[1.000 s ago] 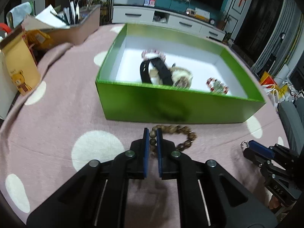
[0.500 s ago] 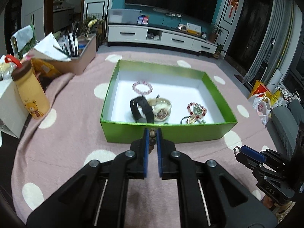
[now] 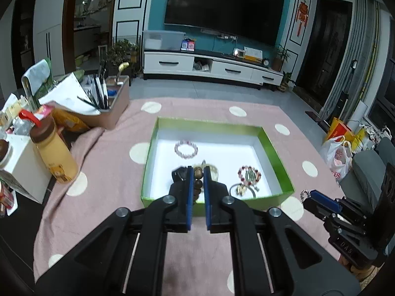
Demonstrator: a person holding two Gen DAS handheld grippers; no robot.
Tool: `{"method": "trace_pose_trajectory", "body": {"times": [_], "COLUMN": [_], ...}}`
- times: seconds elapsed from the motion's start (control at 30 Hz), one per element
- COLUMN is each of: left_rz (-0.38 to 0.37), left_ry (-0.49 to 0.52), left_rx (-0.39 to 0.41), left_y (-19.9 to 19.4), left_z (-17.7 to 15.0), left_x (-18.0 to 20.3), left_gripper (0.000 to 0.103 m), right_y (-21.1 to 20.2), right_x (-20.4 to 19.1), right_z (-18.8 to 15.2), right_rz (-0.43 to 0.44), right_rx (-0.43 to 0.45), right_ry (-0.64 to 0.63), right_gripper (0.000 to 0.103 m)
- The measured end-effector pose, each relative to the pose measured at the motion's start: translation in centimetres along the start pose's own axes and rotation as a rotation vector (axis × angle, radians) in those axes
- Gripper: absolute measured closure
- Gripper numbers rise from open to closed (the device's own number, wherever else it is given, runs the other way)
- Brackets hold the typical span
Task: Organize jewelry
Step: 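Carry the brown bracelet and silver ring over the green box with both tools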
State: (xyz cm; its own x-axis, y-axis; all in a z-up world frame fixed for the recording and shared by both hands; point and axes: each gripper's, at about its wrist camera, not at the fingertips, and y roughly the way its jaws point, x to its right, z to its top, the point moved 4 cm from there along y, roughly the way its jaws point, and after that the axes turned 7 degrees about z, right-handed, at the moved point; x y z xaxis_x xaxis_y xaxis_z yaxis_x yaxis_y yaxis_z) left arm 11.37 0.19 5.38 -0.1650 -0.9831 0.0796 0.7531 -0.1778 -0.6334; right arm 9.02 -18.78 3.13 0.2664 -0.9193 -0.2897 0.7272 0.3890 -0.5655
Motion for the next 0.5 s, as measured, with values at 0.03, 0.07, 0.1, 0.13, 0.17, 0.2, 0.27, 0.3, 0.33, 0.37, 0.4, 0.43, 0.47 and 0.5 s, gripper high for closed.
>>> {"method": "trace_pose_trajectory", "body": {"times": [0.03, 0.07, 0.1, 0.13, 0.17, 0.2, 0.27, 0.3, 0.33, 0.37, 0.4, 0.43, 0.47, 0.5], "left_rz": [0.001, 0.002, 0.006, 0.011, 0.019, 0.025, 0.029, 0.03, 0.03, 0.031, 0.032, 0.034, 0.036, 0.037], "left_ry": [-0.004, -0.006, -0.007, -0.005, 0.0, 0.003, 0.004, 0.001, -0.001, -0.005, -0.01, -0.015, -0.019, -0.022], "left_rx": [0.003, 0.004, 0.005, 0.006, 0.009, 0.011, 0.009, 0.006, 0.002, -0.002, -0.007, -0.012, -0.015, -0.017], "left_y": [0.0, 0.0, 0.1, 0.2, 0.2, 0.3, 0.6, 0.9, 1.0, 1.2, 1.6, 1.9, 2.2, 2.4], "left_z": [0.5, 0.9, 1.3, 1.7, 2.2, 2.5, 3.3, 3.6, 3.7, 4.0, 4.2, 4.4, 4.6, 4.7], "left_x": [0.0, 0.0, 0.1, 0.1, 0.3, 0.4, 0.6, 0.7, 0.8, 0.9, 1.0, 1.1, 1.2, 1.3], "left_gripper": [0.096, 0.096, 0.096, 0.096, 0.096, 0.096, 0.096, 0.096, 0.096, 0.096, 0.096, 0.096, 0.096, 0.096], "right_y": [0.2, 0.3, 0.3, 0.5, 0.5, 0.6, 0.5, 0.5, 0.6, 0.6, 0.7, 0.8, 0.9, 0.9], "right_x": [0.0, 0.0, 0.0, -0.1, 0.0, 0.0, 0.0, 0.1, 0.2, 0.4, 0.6, 0.8, 1.1, 1.3], "right_z": [0.4, 0.5, 0.8, 1.1, 1.4, 1.7, 2.3, 2.6, 3.0, 3.4, 3.7, 4.0, 4.3, 4.4], "right_rz": [-0.001, -0.003, -0.004, -0.002, -0.002, -0.004, -0.005, -0.007, -0.007, -0.009, -0.01, -0.01, -0.012, -0.015], "right_rx": [0.004, 0.006, 0.009, 0.012, 0.016, 0.02, 0.03, 0.036, 0.042, 0.048, 0.051, 0.055, 0.057, 0.059], "right_ry": [-0.004, -0.006, -0.009, -0.012, -0.015, -0.018, -0.024, -0.024, -0.023, -0.019, -0.016, -0.011, -0.003, 0.001], "right_gripper": [0.084, 0.084, 0.084, 0.084, 0.084, 0.084, 0.084, 0.084, 0.084, 0.084, 0.084, 0.084, 0.084, 0.084]}}
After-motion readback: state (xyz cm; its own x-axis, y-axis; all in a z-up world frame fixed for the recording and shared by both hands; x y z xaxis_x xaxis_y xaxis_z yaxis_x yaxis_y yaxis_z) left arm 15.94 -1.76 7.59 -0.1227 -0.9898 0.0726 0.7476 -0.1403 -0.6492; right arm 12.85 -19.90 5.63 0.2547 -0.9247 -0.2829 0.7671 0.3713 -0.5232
